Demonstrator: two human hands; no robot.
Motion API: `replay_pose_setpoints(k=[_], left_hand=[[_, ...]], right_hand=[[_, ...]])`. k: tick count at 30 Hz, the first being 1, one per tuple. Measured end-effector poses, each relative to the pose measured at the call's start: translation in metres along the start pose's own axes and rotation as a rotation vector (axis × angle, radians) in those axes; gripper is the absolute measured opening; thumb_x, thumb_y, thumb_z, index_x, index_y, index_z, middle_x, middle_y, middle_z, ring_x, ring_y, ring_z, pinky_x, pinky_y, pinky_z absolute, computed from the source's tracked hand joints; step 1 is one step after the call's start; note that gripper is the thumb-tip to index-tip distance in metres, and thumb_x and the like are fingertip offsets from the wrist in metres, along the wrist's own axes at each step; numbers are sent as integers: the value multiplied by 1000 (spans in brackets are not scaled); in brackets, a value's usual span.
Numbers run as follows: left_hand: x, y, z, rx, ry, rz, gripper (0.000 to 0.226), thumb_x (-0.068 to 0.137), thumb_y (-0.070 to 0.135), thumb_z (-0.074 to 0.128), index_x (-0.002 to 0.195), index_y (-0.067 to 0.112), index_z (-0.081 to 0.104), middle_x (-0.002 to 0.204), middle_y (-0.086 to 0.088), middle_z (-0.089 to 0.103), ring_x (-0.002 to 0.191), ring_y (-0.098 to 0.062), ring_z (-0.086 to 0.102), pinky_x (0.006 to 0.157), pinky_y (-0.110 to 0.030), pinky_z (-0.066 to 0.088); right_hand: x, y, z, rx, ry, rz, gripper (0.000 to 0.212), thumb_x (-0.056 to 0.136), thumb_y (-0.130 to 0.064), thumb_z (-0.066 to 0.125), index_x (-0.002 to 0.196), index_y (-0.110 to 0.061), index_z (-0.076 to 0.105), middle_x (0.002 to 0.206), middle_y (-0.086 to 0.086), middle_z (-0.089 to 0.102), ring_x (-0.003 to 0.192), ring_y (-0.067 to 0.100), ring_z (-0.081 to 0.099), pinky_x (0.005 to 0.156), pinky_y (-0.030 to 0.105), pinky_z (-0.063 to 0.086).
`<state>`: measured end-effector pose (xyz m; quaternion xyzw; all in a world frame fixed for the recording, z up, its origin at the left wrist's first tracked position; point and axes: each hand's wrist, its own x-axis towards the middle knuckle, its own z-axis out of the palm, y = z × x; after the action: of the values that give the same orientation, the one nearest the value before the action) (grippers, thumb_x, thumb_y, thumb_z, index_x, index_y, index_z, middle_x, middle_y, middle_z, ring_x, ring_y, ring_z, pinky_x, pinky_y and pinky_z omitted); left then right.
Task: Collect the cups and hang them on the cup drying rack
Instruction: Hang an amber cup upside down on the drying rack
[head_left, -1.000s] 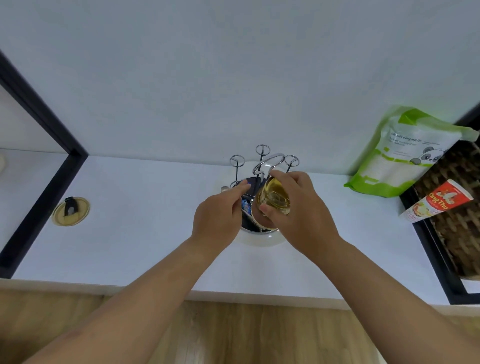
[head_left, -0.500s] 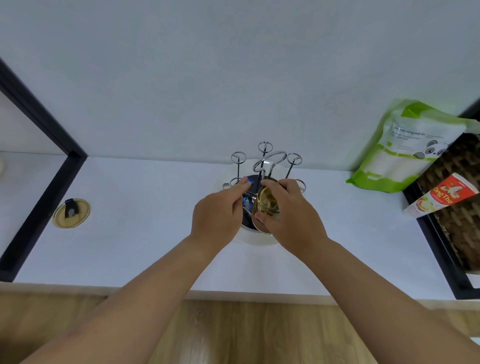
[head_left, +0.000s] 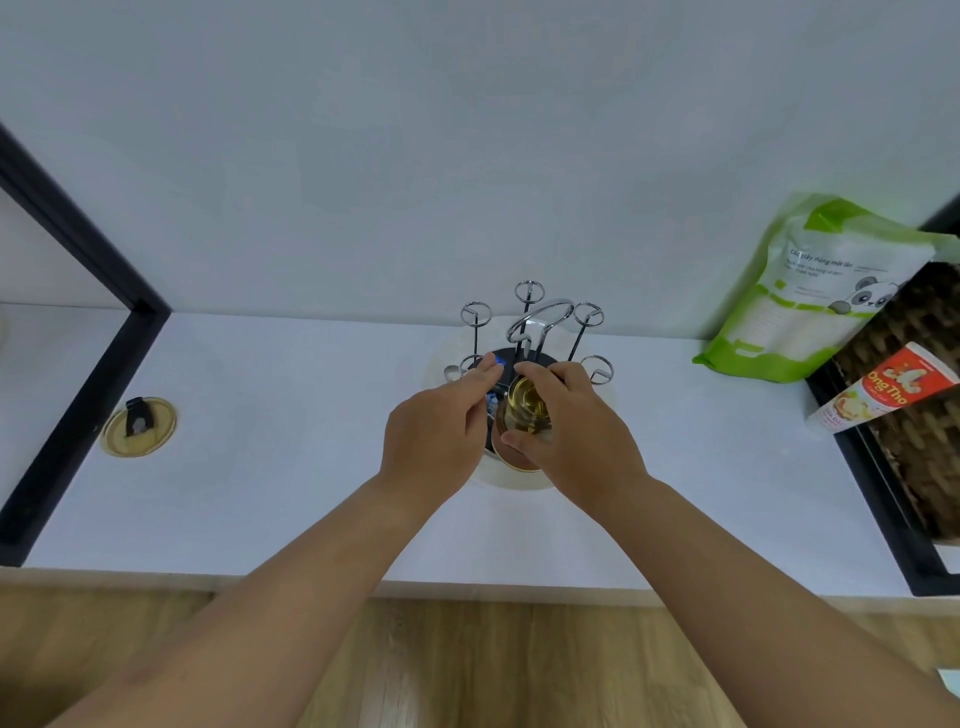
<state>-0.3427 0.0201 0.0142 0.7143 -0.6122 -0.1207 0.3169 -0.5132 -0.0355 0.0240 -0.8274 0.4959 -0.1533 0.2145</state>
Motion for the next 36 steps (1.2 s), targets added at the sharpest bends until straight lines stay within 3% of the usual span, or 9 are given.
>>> replay_pose_setpoints(k=[9,13,16,20,22,25,27,29,36], left_hand=[[-1,-2,1,-2,-11,19,42,102,22,51,143,33,56,145,24,51,64,-5,53,58,-12,38],[0,1,-10,58,46,48,38,101,24,54,137,31,63,127,15,70,70,-9,61,57,-7,32],[14,5,-27,72,163,57,30,99,32,57,127,34,69,101,13,77,68,-7,62,61,-20,44],[51,25,-42,91,199,171,35,100,47,52,128,33,67,115,14,72,85,-6,66,72,-26,51],[70,41,-41,153,147,184,43,99,56,48,128,31,67,108,12,73,94,-13,66,78,-31,50],[91,58,-35,288,82,218,50,99,59,44,96,23,79,81,6,74,78,-20,66,71,-33,48],[99,64,-33,374,65,237,53,100,53,46,71,17,73,62,1,63,60,-22,59,54,-30,35],[103,65,-32,408,53,222,53,99,48,52,62,14,68,55,-3,57,53,-24,53,48,-29,21],[94,64,-33,113,-35,27,32,89,45,69,72,20,78,62,4,68,64,-17,65,60,-29,52]], right_hand=[[0,1,-6,0,-25,-7,89,81,-51,84,156,-35,39,145,-6,45,120,20,56,88,37,58],[-2,2,-12,-1,-30,-12,90,82,-54,81,157,-35,36,153,-9,42,127,21,55,93,42,57],[-7,3,-18,-23,-18,-18,85,84,-58,76,157,-37,36,155,-9,42,132,21,51,95,44,56],[-11,-1,-17,-63,24,-17,71,91,-55,70,154,-34,44,152,-6,47,136,22,45,93,42,55],[-12,-4,-16,-75,34,-11,63,95,-50,67,152,-33,47,150,-5,49,135,23,44,92,42,56],[-12,-4,-17,-83,38,-6,58,96,-46,68,150,-31,50,146,-3,51,133,24,45,92,41,56],[-12,-1,-19,-77,35,-3,59,96,-45,69,150,-31,50,146,-3,52,133,23,45,93,40,56],[-12,2,-21,-70,29,3,58,96,-45,68,150,-32,49,147,-3,51,134,22,44,94,39,55],[-16,20,-32,-37,26,30,57,96,-43,67,149,-32,50,147,-3,51,135,25,44,93,38,49]])
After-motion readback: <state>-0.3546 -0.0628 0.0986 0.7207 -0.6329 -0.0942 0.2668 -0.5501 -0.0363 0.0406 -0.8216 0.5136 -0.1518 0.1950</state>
